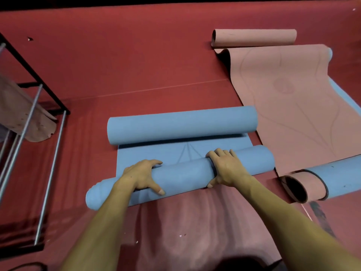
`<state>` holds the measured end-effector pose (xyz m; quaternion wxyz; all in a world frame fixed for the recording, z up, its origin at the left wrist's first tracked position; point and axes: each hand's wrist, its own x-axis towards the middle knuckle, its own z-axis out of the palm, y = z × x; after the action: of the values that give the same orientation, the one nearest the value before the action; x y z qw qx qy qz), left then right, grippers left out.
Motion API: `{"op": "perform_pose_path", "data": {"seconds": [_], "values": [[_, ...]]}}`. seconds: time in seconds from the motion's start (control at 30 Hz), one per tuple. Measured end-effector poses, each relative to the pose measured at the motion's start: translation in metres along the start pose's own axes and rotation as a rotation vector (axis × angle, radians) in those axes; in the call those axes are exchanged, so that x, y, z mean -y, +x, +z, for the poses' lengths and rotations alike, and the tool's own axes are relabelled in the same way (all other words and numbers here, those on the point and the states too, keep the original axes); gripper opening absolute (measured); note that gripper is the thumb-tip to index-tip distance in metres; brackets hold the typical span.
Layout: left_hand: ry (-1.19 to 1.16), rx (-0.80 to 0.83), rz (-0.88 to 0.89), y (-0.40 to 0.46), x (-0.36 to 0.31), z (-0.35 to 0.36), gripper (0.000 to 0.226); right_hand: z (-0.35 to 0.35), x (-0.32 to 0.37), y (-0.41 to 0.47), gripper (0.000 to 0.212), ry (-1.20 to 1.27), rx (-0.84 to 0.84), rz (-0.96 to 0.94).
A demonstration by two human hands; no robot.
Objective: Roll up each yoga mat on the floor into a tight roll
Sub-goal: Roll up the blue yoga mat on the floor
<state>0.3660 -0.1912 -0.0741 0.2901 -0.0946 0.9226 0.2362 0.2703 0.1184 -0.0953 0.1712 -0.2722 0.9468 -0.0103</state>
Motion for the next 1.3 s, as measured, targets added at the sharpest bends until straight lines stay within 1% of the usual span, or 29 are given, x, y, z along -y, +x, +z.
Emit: {"op": "perform_pose_path", "data": {"seconds": [0.17,0.23,0.33,0.47,0.53,0.63,0.77,0.87,0.97,1.03,1.1,1.17,1.3], "values": [[-0.120,-0.018,0.008,0.005,0.013,0.010,0.129,-0.005,0.003,0.002,0.107,0.055,0.041,0.027],[-0.120,-0.025,0.021,0.007,0.017,0.014,0.132,-0.003,0.003,0.002,0.110,0.061,0.054,0.029],[-0.109,-0.082,0.045,0.009,0.014,0.012,0.133,-0.002,0.000,0.001,0.116,0.050,0.034,0.053],[-0.041,-0.075,0.084,0.010,0.007,0.005,0.119,-0.002,-0.002,0.002,0.117,-0.033,-0.017,0.038],[-0.015,-0.106,0.116,0.010,0.005,0.005,0.107,-0.001,-0.004,0.004,0.118,-0.037,-0.041,0.020],[0.022,-0.148,0.138,0.011,0.006,0.004,0.091,-0.003,-0.004,0.005,0.114,-0.031,-0.042,0.012],[0.013,-0.079,0.084,0.012,0.002,-0.001,0.091,-0.002,0.007,0.009,0.124,-0.074,0.029,0.039],[0.063,0.000,0.049,0.013,-0.004,-0.008,0.097,0.002,0.011,0.013,0.122,-0.089,0.016,0.062],[0.155,0.011,0.022,0.013,-0.012,-0.008,0.100,0.001,0.008,0.018,0.124,-0.098,0.069,0.067],[0.193,-0.040,0.008,0.013,-0.018,0.001,0.105,0.000,0.006,0.023,0.129,-0.105,0.108,0.073],[0.197,-0.124,0.007,0.013,-0.021,0.014,0.106,-0.001,0.007,0.026,0.142,-0.111,0.141,0.084],[0.209,-0.204,0.002,0.016,-0.019,0.021,0.106,0.002,0.009,0.028,0.150,-0.136,0.111,0.087],[0.284,-0.237,0.017,0.021,-0.016,0.017,0.109,0.007,0.006,0.032,0.144,-0.174,0.007,0.055]]}}
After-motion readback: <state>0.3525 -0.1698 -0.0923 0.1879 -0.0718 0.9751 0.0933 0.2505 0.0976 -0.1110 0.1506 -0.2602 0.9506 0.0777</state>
